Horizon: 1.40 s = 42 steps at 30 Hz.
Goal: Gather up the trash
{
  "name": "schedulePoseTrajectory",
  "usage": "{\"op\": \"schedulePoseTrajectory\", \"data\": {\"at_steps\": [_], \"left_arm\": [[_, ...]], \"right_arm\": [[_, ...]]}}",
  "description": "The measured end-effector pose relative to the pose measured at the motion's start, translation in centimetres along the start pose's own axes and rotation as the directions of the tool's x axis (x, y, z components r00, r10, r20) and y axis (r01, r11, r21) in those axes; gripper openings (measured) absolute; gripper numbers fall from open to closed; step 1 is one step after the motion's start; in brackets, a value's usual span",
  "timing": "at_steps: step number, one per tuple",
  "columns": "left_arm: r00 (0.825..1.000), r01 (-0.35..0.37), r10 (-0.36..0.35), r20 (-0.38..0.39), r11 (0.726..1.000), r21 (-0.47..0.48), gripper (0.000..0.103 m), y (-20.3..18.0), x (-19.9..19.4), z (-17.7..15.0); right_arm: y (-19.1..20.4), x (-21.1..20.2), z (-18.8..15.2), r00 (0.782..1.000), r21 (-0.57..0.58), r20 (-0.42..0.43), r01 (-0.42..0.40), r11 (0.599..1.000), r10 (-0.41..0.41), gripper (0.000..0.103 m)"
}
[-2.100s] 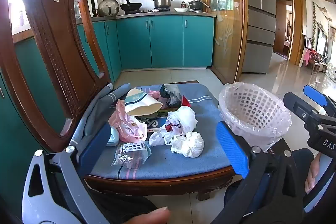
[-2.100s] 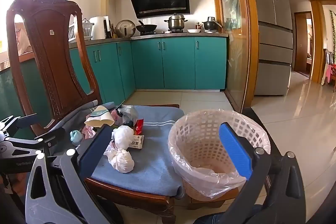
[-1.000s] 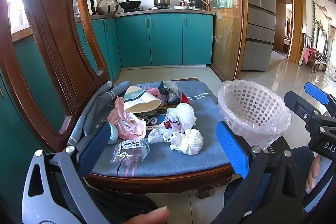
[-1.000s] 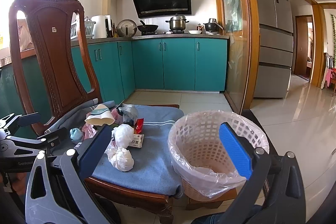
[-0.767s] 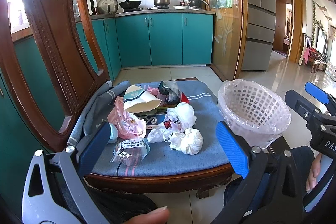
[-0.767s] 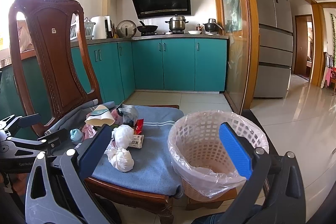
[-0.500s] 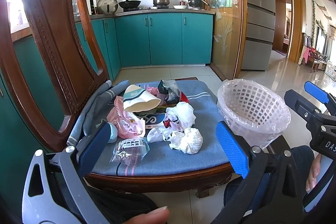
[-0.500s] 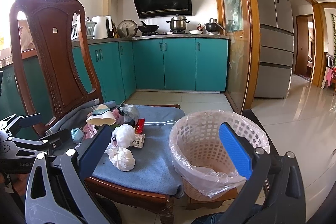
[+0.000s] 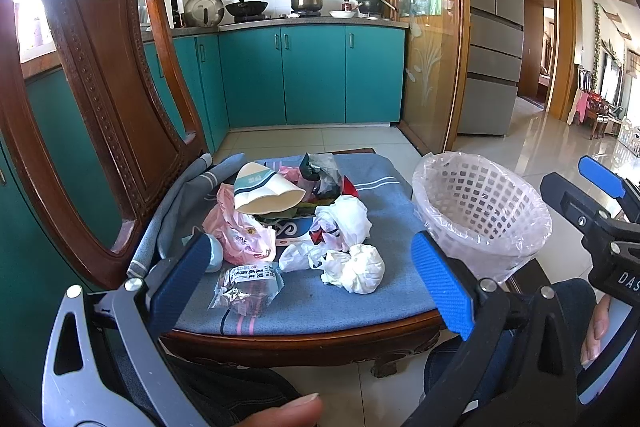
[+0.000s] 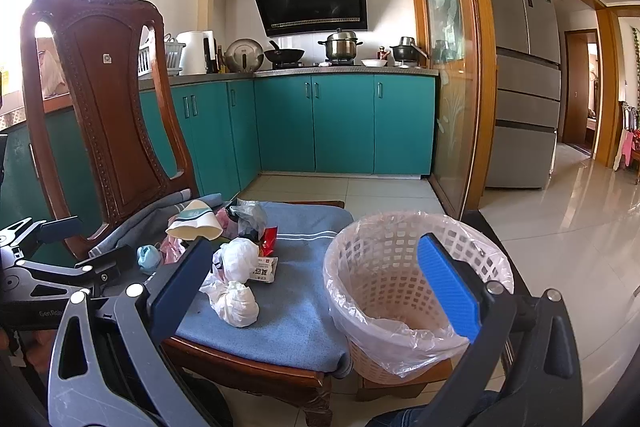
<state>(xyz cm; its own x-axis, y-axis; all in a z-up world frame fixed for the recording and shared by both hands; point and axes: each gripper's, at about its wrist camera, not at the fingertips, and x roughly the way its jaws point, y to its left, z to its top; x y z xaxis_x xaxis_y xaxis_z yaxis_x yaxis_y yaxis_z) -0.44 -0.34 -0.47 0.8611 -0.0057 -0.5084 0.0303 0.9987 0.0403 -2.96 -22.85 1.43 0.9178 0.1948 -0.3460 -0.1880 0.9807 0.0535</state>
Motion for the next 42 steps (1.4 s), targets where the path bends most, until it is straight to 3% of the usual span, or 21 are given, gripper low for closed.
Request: {"op": "schedulePoseTrajectory", "data": {"at_steps": [42], "left_arm": [[0.999,-0.009,0.008,-0.043,1.000,-0.008,0.100,0.0,1.0,-0.2]], "right_arm": [[-0.4,0.0,0.1,1.000,0.002,0.016,0.020,1.000,-0.020,0.100]]}}
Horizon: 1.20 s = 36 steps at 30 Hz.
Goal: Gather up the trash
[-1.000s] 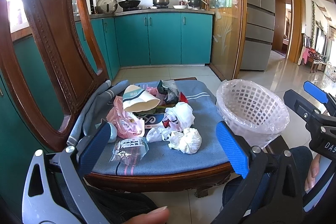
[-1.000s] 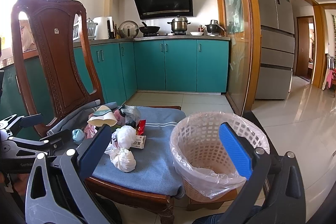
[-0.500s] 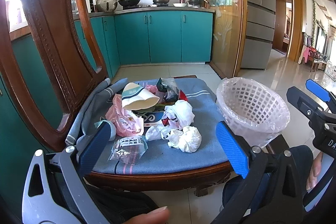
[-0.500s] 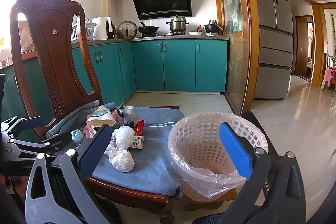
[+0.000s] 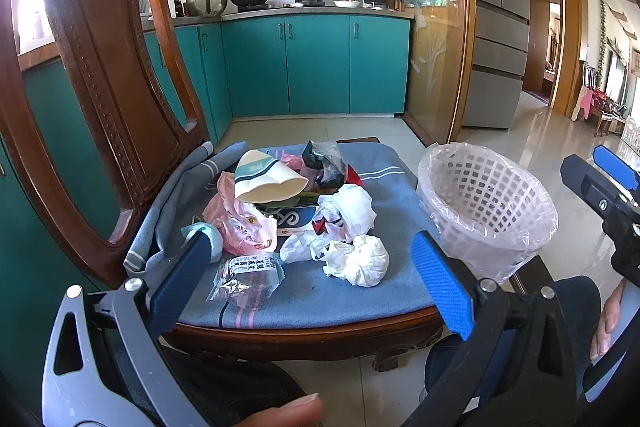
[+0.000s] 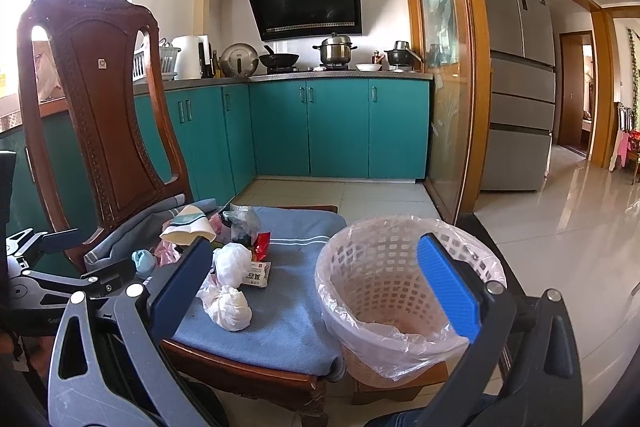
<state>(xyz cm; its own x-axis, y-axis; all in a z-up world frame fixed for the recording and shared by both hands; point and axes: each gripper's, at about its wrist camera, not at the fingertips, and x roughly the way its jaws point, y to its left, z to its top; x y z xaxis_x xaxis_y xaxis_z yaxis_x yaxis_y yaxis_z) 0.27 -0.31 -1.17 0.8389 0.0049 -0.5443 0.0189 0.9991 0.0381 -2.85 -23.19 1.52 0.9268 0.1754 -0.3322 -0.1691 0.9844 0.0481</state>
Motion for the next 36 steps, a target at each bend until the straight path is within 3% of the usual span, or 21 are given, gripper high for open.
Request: {"op": "schedulePoseTrajectory", "data": {"at_steps": [11,15,20,23,26,27,29,32,33,34,35,36], "left_arm": [[1.000,-0.007,0.008,-0.021,1.000,0.011,0.100,-0.2,0.7,-0.3],[0.996,-0.070,0.070,-0.052,0.998,0.010,0.100,1.2,1.8,-0.6],[0.977,-0.153,0.147,-0.152,0.988,-0.028,0.100,4.9,3.8,-2.8],[0.966,-0.182,0.171,-0.193,0.983,-0.039,0.096,6.7,4.5,-3.9],[0.957,-0.183,0.159,-0.240,0.980,-0.078,0.081,8.2,5.3,-4.7],[0.955,-0.175,0.147,-0.257,0.980,-0.091,0.075,8.6,5.6,-4.9],[0.952,-0.162,0.124,-0.281,0.980,-0.116,0.073,9.0,5.9,-5.0],[0.951,-0.146,0.102,-0.292,0.980,-0.133,0.074,9.0,6.5,-5.1],[0.951,-0.143,0.099,-0.292,0.981,-0.134,0.081,8.8,6.7,-5.0],[0.953,-0.142,0.098,-0.288,0.980,-0.137,0.092,8.6,7.0,-4.8],[0.956,-0.140,0.097,-0.277,0.980,-0.141,0.094,8.5,7.4,-4.7],[0.957,-0.138,0.095,-0.276,0.980,-0.141,0.094,8.4,7.8,-4.6]], "right_arm": [[-0.4,1.1,-0.3,0.999,0.011,-0.036,0.025,1.000,-0.025,0.100],[-0.7,4.3,-1.4,0.985,0.051,-0.145,-0.082,0.995,0.088,0.100],[2.2,9.7,-4.2,0.926,0.030,-0.316,-0.209,0.977,0.208,0.100],[5.1,11.8,-5.0,0.891,-0.001,-0.363,-0.293,0.956,0.272,0.091],[7.9,14.1,-5.6,0.859,-0.069,-0.423,-0.348,0.935,0.288,0.087],[8.9,15.4,-5.8,0.834,-0.085,-0.459,-0.384,0.919,0.306,0.086],[10.2,17.6,-6.4,0.793,-0.121,-0.533,-0.416,0.901,0.295,0.086],[11.6,19.9,-7.8,0.764,-0.207,-0.599,-0.437,0.875,0.239,0.084],[11.9,20.3,-8.3,0.754,-0.219,-0.612,-0.452,0.865,0.239,0.076],[11.9,20.6,-8.6,0.743,-0.213,-0.621,-0.467,0.858,0.250,0.061],[11.8,20.8,-8.9,0.728,-0.195,-0.633,-0.481,0.855,0.265,0.053],[11.6,21.0,-9.1,0.711,-0.171,-0.641,-0.499,0.850,0.288,0.051]]}}
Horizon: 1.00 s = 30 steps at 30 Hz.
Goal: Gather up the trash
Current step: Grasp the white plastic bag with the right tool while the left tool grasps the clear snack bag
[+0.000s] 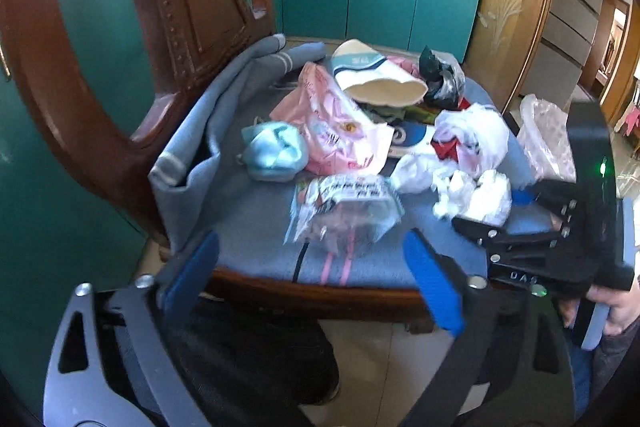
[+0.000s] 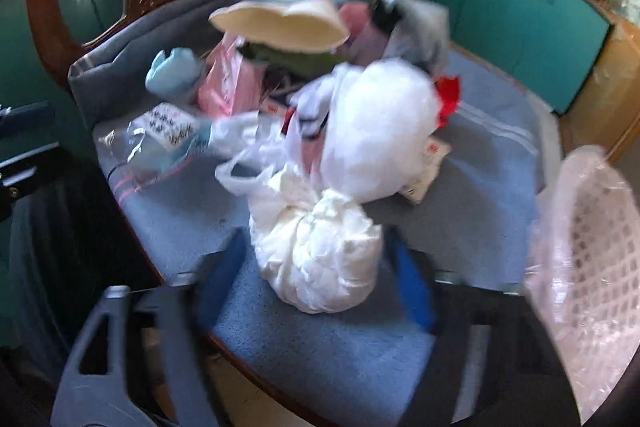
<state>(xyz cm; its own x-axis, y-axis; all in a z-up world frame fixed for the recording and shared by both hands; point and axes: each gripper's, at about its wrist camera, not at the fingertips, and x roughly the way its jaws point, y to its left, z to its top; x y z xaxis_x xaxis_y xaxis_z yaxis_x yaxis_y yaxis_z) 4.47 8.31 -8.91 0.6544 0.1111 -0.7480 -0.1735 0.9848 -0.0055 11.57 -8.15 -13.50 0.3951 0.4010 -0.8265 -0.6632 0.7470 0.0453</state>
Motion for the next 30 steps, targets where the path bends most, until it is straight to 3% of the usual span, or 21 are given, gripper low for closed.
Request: {"op": "schedulePoseTrajectory", "data": {"at_steps": [5,14,15,17,19,21,25,29,30], "left_arm": [[0.998,-0.032,0.033,-0.053,0.999,0.014,0.099,-1.3,3.3,1.4],[0.983,-0.009,-0.002,-0.181,0.998,-0.059,0.098,-2.3,8.3,2.3],[0.983,-0.012,0.000,-0.184,0.998,-0.066,0.097,-2.4,8.6,2.3],[0.983,-0.020,0.006,-0.182,0.997,-0.071,0.083,-2.6,8.9,2.2],[0.984,-0.022,0.010,-0.176,0.998,-0.066,0.078,-2.9,9.0,2.3],[0.987,-0.028,0.020,-0.159,0.998,-0.051,0.073,-3.2,8.8,2.4],[0.991,-0.025,0.019,-0.135,0.999,-0.044,0.064,-3.5,8.6,2.5],[0.991,-0.020,0.014,-0.133,0.999,-0.044,0.066,-3.8,8.7,2.5],[0.991,-0.017,0.011,-0.135,0.999,-0.046,0.070,-3.7,8.7,2.5]], "right_arm": [[-0.5,-1.4,-1.1,0.991,-0.042,0.059,-0.119,0.992,0.121,0.049],[-2.7,-2.8,-2.0,0.986,-0.030,0.103,-0.127,0.991,0.129,0.050],[-3.1,-3.0,-1.9,0.985,-0.016,0.117,-0.124,0.992,0.125,0.052],[-3.6,-3.2,-1.6,0.986,0.011,0.128,-0.113,0.994,0.111,0.059],[-4.1,-3.3,-1.3,0.986,0.024,0.134,-0.105,0.994,0.101,0.079],[-4.3,-3.7,-1.2,0.985,0.024,0.148,-0.095,0.995,0.091,0.087],[-4.6,-4.4,-0.8,0.977,0.028,0.186,-0.111,0.993,0.104,0.093],[-5.2,-4.7,0.4,0.971,0.062,0.222,-0.105,0.993,0.089,0.093],[-5.0,-4.4,0.9,0.972,0.072,0.223,-0.096,0.993,0.078,0.093]]}}
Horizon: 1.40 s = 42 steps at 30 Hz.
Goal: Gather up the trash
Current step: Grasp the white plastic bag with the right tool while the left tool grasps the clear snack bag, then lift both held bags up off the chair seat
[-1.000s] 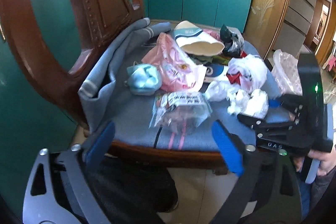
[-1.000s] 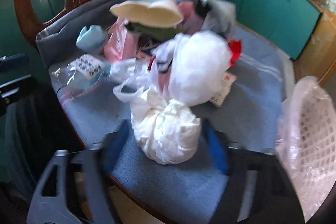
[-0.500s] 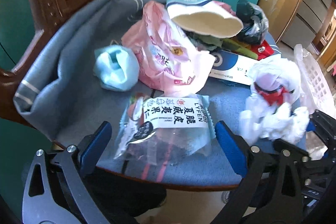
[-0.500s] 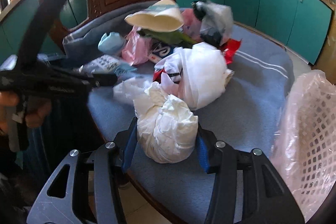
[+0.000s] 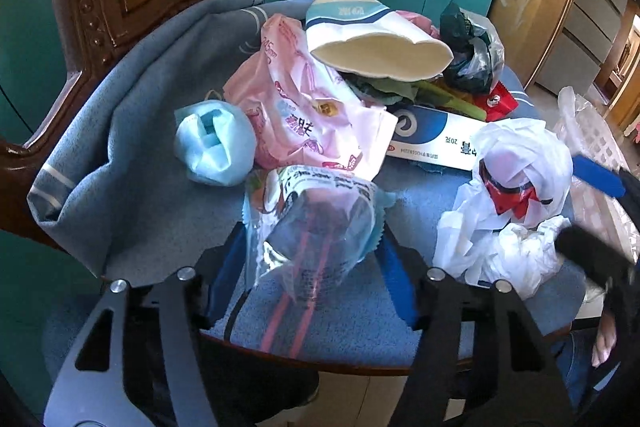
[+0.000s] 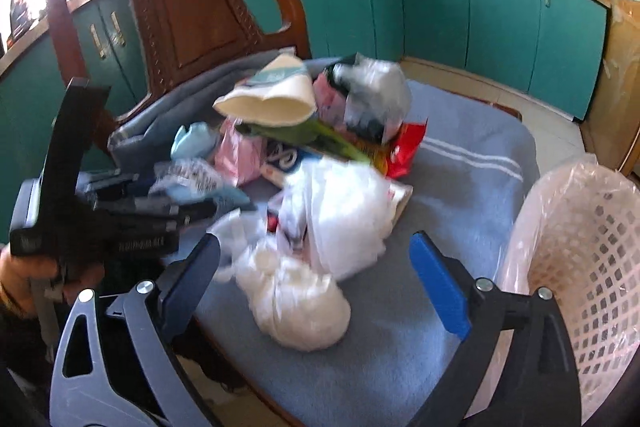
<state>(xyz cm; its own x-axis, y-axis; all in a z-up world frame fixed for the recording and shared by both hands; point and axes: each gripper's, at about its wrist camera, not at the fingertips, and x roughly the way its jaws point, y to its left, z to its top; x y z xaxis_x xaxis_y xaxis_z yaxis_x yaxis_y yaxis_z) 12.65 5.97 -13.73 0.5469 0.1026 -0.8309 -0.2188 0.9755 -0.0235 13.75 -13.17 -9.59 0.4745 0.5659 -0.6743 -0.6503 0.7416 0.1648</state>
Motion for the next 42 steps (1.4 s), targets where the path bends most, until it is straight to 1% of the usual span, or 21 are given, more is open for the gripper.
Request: {"op": "schedulePoseTrajectory", "data": {"at_steps": [1,5,6,7,8,9,10,11,13,16,17,18,20,21,26,30,33,38,42], "left_arm": [[1.000,0.011,-0.011,-0.011,1.000,-0.010,0.075,0.0,0.1,0.0],[0.999,0.038,-0.039,-0.029,0.998,-0.046,0.083,0.7,0.3,-0.3],[0.999,0.036,-0.038,-0.030,0.998,-0.049,0.085,0.6,0.4,-0.2],[0.999,0.035,-0.037,-0.029,0.998,-0.052,0.086,0.7,0.4,-0.1],[0.999,0.040,-0.042,-0.027,0.998,-0.053,0.087,0.7,0.3,-0.1],[0.999,0.045,-0.047,-0.025,0.998,-0.053,0.088,0.6,0.4,0.1],[0.999,0.047,-0.048,-0.024,0.998,-0.052,0.089,0.6,0.3,0.1],[0.999,0.045,-0.046,-0.020,0.998,-0.049,0.089,0.8,0.0,0.1],[0.999,0.038,-0.039,-0.024,0.998,-0.042,0.089,0.8,0.2,0.2],[0.999,0.027,-0.029,-0.040,0.999,-0.039,0.088,0.8,0.6,0.1],[0.999,0.021,-0.022,-0.045,0.999,-0.034,0.087,0.7,0.9,0.0],[0.999,0.016,-0.017,-0.045,0.999,-0.030,0.082,0.7,1.0,0.0],[0.999,0.005,-0.006,-0.037,1.000,-0.023,0.079,0.5,1.0,-0.1],[1.000,0.000,-0.001,-0.031,1.000,-0.020,0.076,0.5,1.0,-0.2],[1.000,-0.004,0.004,-0.003,1.000,-0.018,0.066,0.7,0.4,-0.3],[1.000,0.000,0.001,0.014,1.000,-0.024,0.060,0.7,0.1,-0.2],[1.000,0.013,-0.012,0.022,0.999,-0.036,0.059,0.8,-0.2,0.0],[0.998,0.039,-0.037,0.058,0.998,-0.045,0.058,1.0,-1.5,-0.2],[0.995,0.054,-0.050,0.086,0.998,-0.037,0.058,0.9,-2.8,-0.4]], "right_arm": [[0.0,0.5,0.4,1.000,0.014,-0.002,0.013,1.000,-0.013,0.093],[-0.3,2.4,1.5,0.999,0.061,-0.025,0.024,0.998,-0.023,0.093],[-0.2,3.1,1.6,0.999,0.060,-0.040,0.028,0.998,-0.026,0.091],[-0.1,3.4,1.7,0.998,0.054,-0.049,0.028,0.998,-0.026,0.079],[0.0,3.7,1.7,0.998,0.050,-0.058,0.020,0.999,-0.017,0.071],[0.0,3.9,1.6,0.998,0.052,-0.065,0.009,0.999,-0.006,0.055],[0.1,4.0,1.6,0.998,0.055,-0.066,-0.002,0.999,0.005,0.045],[0.1,4.0,1.5,0.998,0.057,-0.062,-0.013,0.998,0.016,0.043],[0.1,3.3,1.4,0.999,0.055,-0.031,-0.014,0.998,0.016,0.042],[0.1,1.9,1.5,0.999,0.054,0.039,-0.009,0.998,0.006,0.042],[-0.1,1.4,1.5,0.998,0.063,0.068,-0.013,0.998,0.008,0.042],[-0.3,1.1,1.6,0.996,0.072,0.086,-0.013,0.997,0.007,0.042],[-0.6,0.5,1.8,0.993,0.091,0.120,-0.009,0.996,-0.002,0.042],[-0.9,0.1,1.8,0.990,0.105,0.141,-0.004,0.994,-0.011,0.042],[-2.0,-1.3,2.2,0.979,0.153,0.203,0.005,0.988,-0.036,0.042],[-2.8,-1.9,2.1,0.973,0.184,0.225,0.005,0.983,-0.047,0.042],[-3.2,-2.0,2.0,0.970,0.203,0.233,0.016,0.979,-0.064,0.042],[-3.7,-2.4,2.0,0.966,0.231,0.252,-0.002,0.973,-0.058,0.042],[-3.5,-2.3,1.9,0.966,0.230,0.250,0.004,0.973,-0.063,0.042]]}}
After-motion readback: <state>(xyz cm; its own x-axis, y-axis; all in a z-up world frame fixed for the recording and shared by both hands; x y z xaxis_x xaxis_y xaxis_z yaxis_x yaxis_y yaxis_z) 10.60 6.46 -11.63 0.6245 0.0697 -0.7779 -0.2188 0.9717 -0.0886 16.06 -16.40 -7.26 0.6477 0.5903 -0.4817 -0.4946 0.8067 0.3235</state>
